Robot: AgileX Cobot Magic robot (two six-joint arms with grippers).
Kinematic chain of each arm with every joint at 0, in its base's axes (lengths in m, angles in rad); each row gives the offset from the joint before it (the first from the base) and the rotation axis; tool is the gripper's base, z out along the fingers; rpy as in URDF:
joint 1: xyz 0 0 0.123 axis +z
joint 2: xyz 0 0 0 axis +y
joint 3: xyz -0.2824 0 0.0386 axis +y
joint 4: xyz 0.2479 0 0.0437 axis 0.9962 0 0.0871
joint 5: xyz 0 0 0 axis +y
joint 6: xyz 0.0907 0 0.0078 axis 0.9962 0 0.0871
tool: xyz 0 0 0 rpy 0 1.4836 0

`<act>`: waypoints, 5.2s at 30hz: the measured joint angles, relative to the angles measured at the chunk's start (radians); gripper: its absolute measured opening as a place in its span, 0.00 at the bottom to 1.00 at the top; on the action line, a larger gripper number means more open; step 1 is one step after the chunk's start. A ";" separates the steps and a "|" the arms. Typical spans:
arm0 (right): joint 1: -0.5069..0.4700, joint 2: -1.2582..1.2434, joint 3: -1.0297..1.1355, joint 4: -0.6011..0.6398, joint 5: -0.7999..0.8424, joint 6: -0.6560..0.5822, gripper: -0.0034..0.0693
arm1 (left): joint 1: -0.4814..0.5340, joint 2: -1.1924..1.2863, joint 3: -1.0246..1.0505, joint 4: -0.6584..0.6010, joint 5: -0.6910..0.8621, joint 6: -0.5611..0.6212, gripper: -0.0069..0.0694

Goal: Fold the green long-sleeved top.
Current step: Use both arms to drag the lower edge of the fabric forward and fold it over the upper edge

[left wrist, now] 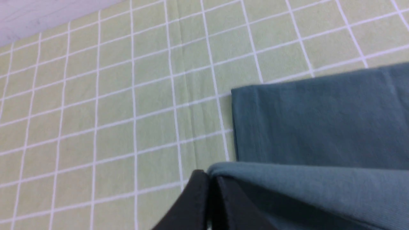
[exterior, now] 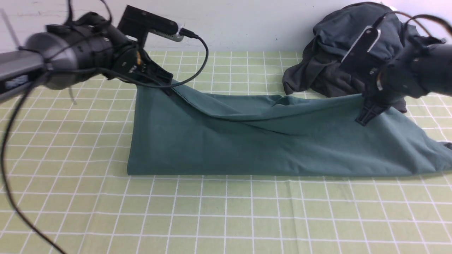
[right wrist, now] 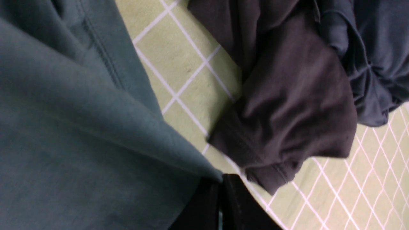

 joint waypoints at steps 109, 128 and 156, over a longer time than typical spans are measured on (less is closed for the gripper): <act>-0.039 0.225 -0.535 1.096 0.273 -0.428 0.18 | 0.060 0.424 -0.481 -0.142 0.210 0.041 0.09; -0.079 0.225 -0.535 1.077 0.404 -0.405 0.18 | 0.109 0.466 -0.529 -0.423 0.259 0.134 0.45; -0.079 0.232 -0.535 0.980 0.375 -0.362 0.18 | 0.113 0.496 -0.614 -0.305 0.251 0.128 0.32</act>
